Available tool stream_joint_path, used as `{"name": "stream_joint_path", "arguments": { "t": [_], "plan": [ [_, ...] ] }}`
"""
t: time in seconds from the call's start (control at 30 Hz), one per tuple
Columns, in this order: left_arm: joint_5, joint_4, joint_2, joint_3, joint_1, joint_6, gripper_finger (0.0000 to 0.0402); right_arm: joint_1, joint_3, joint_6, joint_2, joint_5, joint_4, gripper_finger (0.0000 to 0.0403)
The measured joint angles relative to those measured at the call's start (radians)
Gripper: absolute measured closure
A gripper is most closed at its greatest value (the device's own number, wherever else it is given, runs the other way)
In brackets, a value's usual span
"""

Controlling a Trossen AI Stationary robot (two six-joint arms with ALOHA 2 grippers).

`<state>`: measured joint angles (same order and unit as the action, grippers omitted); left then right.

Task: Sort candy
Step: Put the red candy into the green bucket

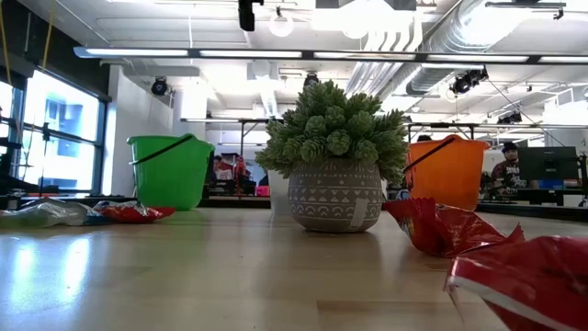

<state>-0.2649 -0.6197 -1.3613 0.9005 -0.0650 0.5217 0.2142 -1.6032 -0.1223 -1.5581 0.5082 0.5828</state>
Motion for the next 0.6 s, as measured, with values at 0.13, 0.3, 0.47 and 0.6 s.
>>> {"name": "stream_joint_path", "arguments": {
  "t": [0.13, 0.3, 0.47, 0.6],
  "plan": [
    [0.001, 0.012, 0.000, 0.000, 0.000, 0.001, 0.0300, 0.000, 0.000, 0.000, 0.004, -0.001, 0.003, 0.0399],
    [0.011, 0.015, 0.001, 0.000, 0.000, 0.002, 0.0382, 0.000, 0.000, 0.000, 0.005, 0.006, 0.012, 0.0398],
    [0.018, 0.015, 0.001, 0.001, 0.000, 0.026, 0.0383, 0.000, 0.000, 0.000, 0.010, 0.001, 0.018, 0.0388],
    [0.018, 0.024, -0.001, 0.001, 0.000, 0.026, 0.0385, 0.000, 0.000, -0.025, 0.023, -0.005, 0.058, 0.0353]
  ]
}}
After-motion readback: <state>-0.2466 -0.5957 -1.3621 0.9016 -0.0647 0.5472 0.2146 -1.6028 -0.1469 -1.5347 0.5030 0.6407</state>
